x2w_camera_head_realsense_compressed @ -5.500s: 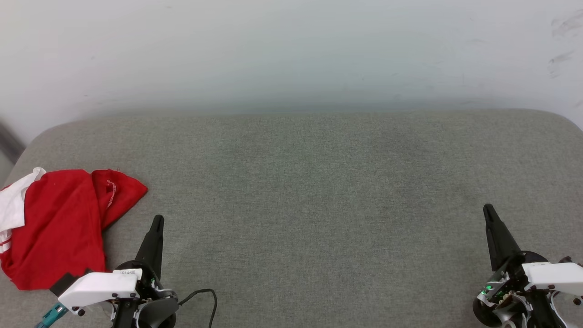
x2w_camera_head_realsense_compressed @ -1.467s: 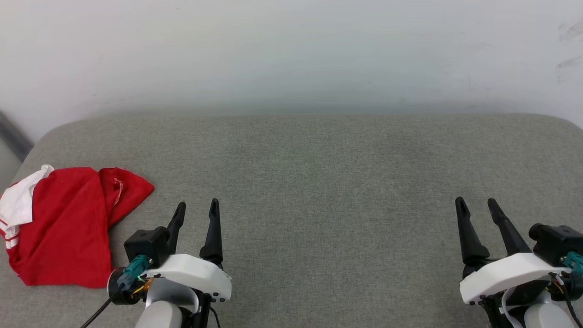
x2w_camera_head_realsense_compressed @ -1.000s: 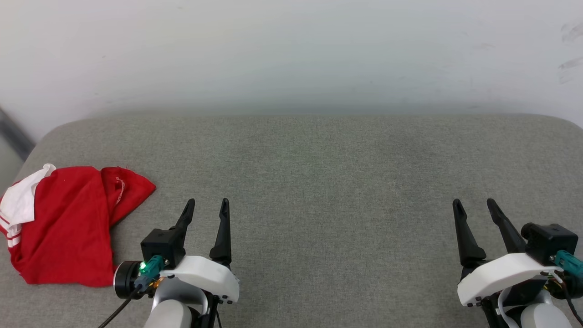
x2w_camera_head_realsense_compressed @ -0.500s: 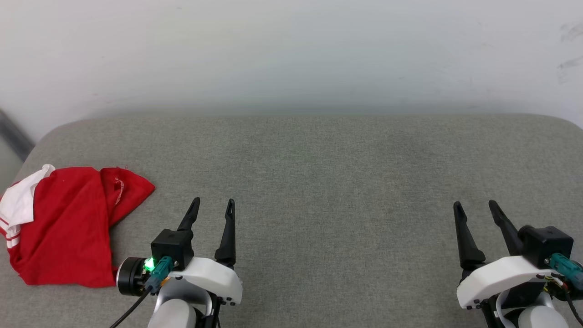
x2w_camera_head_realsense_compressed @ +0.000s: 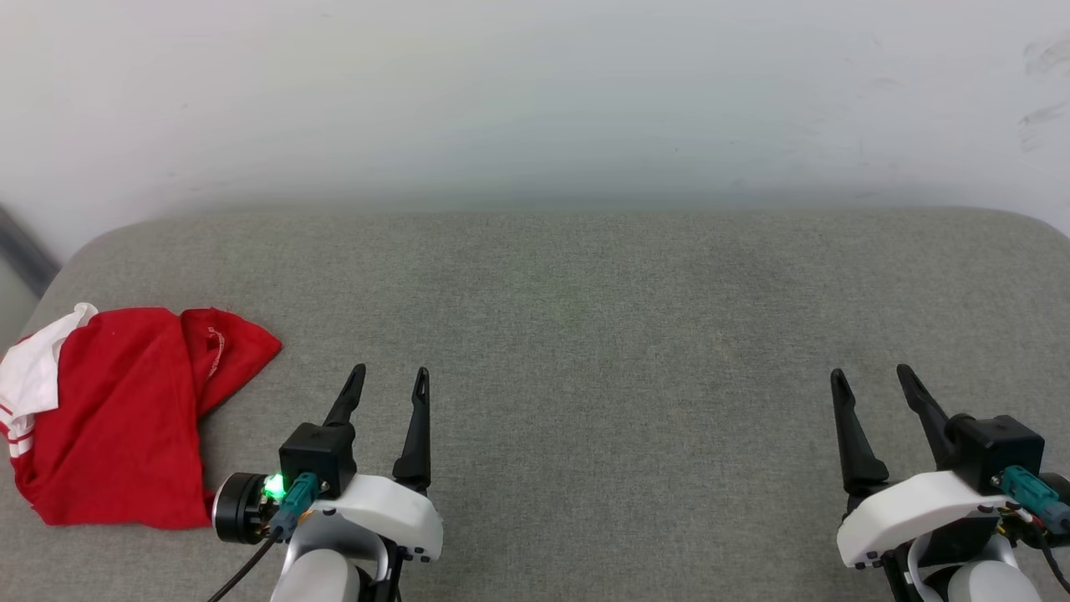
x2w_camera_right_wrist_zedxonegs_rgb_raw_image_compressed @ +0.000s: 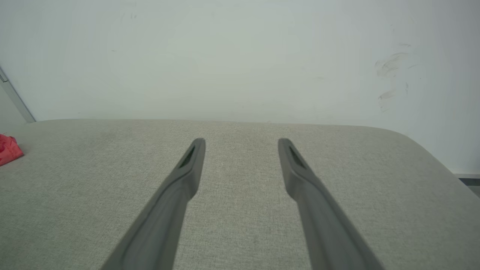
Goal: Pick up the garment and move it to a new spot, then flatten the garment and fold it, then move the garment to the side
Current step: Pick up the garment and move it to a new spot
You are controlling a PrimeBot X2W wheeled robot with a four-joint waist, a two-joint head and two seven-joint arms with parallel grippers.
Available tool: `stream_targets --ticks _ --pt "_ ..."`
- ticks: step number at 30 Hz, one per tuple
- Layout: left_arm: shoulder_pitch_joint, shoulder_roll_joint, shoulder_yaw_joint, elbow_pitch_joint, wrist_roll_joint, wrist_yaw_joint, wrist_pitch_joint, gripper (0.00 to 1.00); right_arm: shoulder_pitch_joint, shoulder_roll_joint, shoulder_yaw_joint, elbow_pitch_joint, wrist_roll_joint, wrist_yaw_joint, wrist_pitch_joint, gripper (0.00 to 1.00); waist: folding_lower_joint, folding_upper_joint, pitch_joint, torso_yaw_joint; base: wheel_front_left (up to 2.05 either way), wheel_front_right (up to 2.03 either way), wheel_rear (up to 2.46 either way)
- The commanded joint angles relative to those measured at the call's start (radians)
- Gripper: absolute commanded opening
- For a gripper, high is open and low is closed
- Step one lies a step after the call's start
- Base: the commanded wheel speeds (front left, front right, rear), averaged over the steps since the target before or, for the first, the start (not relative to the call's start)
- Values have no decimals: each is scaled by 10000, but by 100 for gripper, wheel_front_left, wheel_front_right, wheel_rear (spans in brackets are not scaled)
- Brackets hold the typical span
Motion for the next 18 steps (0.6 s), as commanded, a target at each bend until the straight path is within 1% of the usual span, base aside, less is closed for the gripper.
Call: stream_targets --ticks 1,11,14,18 --pt "-88 -8 15 31 -13 -50 -43 100 25 43 -1 -28 -1 -3 -48 100 0 0 4 6 0 0 0" --pt "-139 -36 127 160 -203 -27 -39 100 27 52 -1 -51 30 -3 -54 100 0 0 46 172 0 0 0" --pt "-188 -42 232 150 -298 -29 -39 100 5 52 45 -118 43 -3 -72 100 0 0 72 373 0 0 0" --pt "-166 -47 492 50 -460 -19 -39 100 -46 53 233 -226 81 -3 -81 100 0 0 113 803 0 0 0"
